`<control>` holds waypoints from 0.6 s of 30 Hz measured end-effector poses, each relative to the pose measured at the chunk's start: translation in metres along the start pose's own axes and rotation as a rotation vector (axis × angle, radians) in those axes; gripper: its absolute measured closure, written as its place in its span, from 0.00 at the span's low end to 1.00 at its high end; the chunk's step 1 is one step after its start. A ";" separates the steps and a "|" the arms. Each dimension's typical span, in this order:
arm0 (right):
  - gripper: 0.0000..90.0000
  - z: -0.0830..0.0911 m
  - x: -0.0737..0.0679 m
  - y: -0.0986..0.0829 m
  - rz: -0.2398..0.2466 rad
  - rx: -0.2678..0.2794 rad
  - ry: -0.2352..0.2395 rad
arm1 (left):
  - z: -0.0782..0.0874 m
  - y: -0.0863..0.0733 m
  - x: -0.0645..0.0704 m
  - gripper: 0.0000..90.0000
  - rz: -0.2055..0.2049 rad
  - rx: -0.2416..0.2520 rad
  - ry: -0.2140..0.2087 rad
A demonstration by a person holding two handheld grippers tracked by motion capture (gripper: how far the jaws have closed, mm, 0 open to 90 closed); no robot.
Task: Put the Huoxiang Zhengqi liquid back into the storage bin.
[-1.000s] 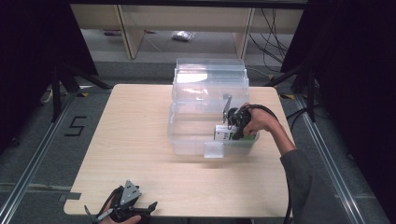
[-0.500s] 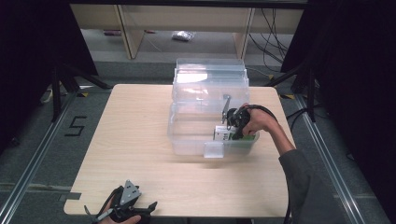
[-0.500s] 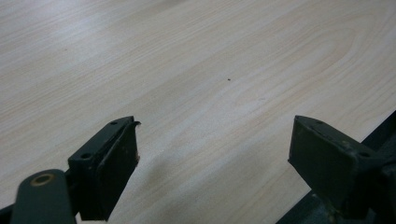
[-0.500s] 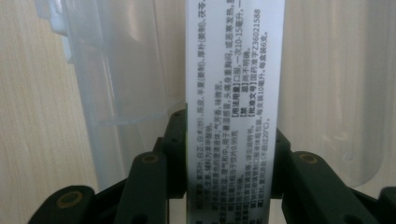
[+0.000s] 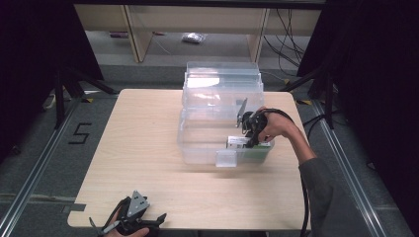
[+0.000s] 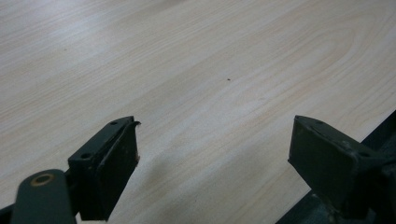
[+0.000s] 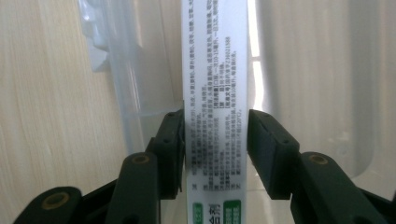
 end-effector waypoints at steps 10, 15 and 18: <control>0.54 0.026 0.000 -0.011 -0.086 0.073 -0.026 | -0.001 0.000 0.000 0.17 0.006 0.005 0.002; 0.51 0.043 -0.005 -0.015 -0.128 0.150 -0.056 | -0.003 0.001 0.002 0.17 0.043 0.035 0.005; 0.48 0.049 -0.008 -0.015 -0.202 0.187 -0.067 | -0.003 0.001 0.002 0.17 0.041 0.035 0.000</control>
Point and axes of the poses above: each handheld gripper's, and its own axes: z roughly backward along the jaws, y roughly out of its top, x roughly to its right, the point moved 2 cm from there along -z, roughly forward along the jaws, and after that the axes turned 8 degrees about -z, right-handed, at the moved point
